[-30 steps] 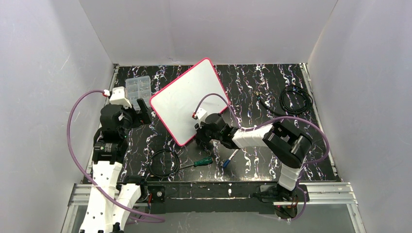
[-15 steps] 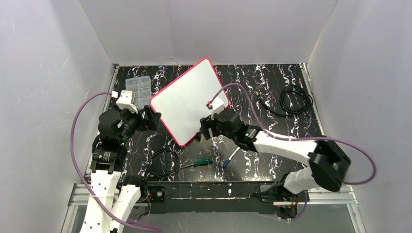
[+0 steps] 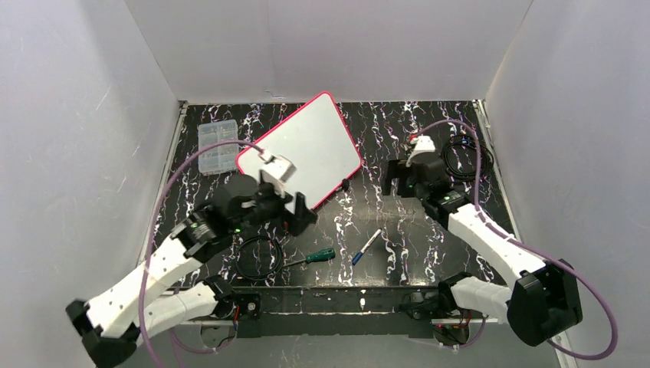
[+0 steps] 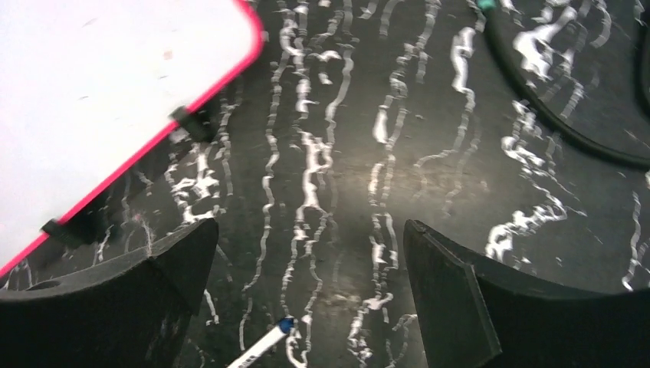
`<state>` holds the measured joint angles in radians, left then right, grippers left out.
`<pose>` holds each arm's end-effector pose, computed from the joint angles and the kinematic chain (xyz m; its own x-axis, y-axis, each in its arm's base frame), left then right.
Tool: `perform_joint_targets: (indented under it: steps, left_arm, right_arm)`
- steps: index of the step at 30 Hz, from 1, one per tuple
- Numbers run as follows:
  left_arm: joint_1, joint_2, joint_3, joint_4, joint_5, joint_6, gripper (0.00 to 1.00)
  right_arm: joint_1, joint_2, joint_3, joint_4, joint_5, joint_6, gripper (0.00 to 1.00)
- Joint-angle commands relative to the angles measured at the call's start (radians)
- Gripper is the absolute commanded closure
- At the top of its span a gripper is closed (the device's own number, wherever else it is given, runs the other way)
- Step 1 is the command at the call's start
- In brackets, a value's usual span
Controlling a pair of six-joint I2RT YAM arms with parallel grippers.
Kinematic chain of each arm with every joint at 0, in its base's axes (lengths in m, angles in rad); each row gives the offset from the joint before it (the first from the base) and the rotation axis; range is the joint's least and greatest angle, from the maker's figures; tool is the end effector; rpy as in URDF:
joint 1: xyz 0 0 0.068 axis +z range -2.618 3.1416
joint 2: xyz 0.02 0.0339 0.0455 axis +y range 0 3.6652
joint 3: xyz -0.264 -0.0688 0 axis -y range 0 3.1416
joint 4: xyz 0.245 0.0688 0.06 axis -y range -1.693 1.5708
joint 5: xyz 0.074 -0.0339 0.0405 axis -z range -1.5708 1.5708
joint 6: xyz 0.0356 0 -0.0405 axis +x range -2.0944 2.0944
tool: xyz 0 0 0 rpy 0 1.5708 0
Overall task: Write a sentence on the whiteboard
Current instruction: Open the whiteboard marker at the center of the board.
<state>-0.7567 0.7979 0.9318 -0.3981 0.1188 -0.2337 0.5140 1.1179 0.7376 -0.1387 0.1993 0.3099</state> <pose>0.1251 -0.1239 0.3661 -0.3618 0.0254 -0.9319 0.7001 0.6675 -0.2537 0.2201 0.1162 0.2616 -0.5127 0.0538 -0.8569 -0.1847 0.9678 0.1713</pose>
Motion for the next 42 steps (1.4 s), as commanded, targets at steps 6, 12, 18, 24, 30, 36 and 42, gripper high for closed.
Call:
perform_joint_targets:
  steps: [6,12,18,24,30,36,42]
  left_arm:
    - [-0.334,0.313,-0.126,0.221,-0.274,-0.153,0.13]
    - [-0.429,0.58,-0.082,0.284,-0.319,-0.14,0.13]
    - [-0.475,0.739,-0.012,0.348,-0.262,-0.118,0.14]
    - [-0.499,0.852,0.032,0.34,-0.24,-0.11,0.16]
    - [-0.512,0.942,0.11,0.254,-0.256,-0.121,0.34]
    - [-0.515,0.99,0.164,0.164,-0.316,-0.151,0.67]
    - [-0.516,0.998,0.177,0.102,-0.359,-0.185,1.0]
  right_arm:
    - [-0.18,-0.097,0.001,-0.091,-0.041,0.039,0.01]
    - [-0.179,-0.244,-0.019,-0.12,0.175,0.133,0.01]
    - [-0.178,-0.476,-0.119,-0.067,0.343,0.241,0.01]
    - [-0.179,-0.607,-0.202,0.005,0.375,0.224,0.01]
    - [-0.178,-0.574,-0.163,-0.033,0.362,0.205,0.01]
    - [-0.179,-0.558,-0.151,-0.041,0.341,0.193,0.01]
    - [-0.178,-0.583,-0.152,-0.021,0.231,0.114,0.01]
